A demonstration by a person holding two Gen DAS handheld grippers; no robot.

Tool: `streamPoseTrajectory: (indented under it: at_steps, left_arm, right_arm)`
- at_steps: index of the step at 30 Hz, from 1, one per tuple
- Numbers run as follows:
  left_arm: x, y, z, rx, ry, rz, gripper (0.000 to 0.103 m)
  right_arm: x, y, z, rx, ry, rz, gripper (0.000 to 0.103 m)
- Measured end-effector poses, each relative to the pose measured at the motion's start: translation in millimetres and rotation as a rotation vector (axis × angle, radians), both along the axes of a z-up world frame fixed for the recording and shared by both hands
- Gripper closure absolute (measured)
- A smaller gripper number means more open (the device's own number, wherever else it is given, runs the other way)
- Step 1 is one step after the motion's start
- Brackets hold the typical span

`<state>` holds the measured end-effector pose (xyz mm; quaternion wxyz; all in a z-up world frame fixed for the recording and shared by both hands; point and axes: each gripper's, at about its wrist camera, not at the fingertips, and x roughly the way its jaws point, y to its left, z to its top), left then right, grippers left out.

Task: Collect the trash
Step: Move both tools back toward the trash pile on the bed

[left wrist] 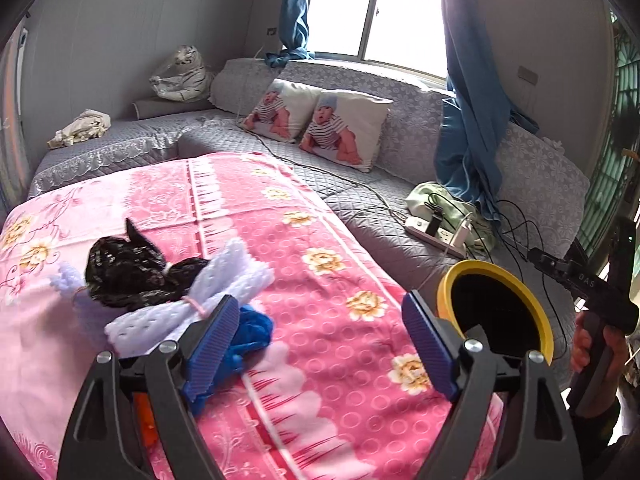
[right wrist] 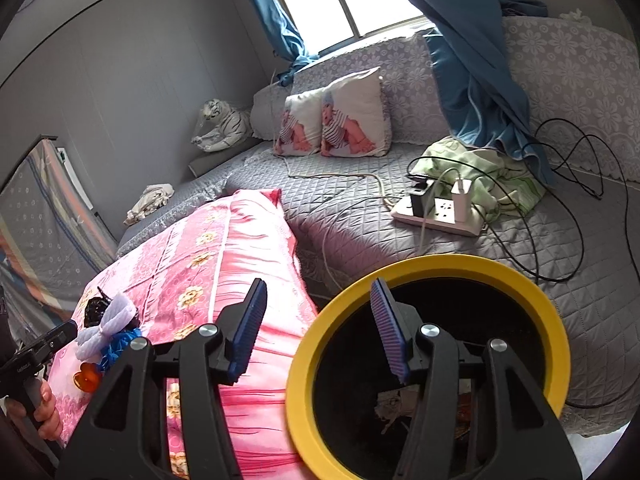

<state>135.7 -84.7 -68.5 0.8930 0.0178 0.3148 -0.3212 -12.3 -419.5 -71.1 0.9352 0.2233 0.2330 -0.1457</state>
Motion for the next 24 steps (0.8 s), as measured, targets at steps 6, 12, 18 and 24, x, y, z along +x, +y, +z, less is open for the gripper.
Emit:
streamPoseTrajectory:
  at_steps: [6, 12, 18, 24]
  left_arm:
    - [-0.4, 72.8, -9.4, -0.033, 0.005, 0.133, 0.011]
    - [-1.3, 116.2, -21.1, -0.032, 0.011, 0.220, 0.008]
    - [2.4, 140.0, -39.8, -0.020, 0.070, 0.235, 0.008]
    - [1.9, 138.1, -53.6, 0.028, 0.075, 0.209, 0.008]
  right_arm:
    - [47.3, 47.3, 2.0, 0.010, 0.003, 0.194, 0.045]
    - [99.7, 91.6, -5.7, 0.090, 0.024, 0.399, 0.041]
    - [152.5, 132.1, -17.8, 0.177, 0.057, 0.554, 0.038]
    - [194.6, 157.0, -30.2, 0.276, 0.109, 0.617, 0.038]
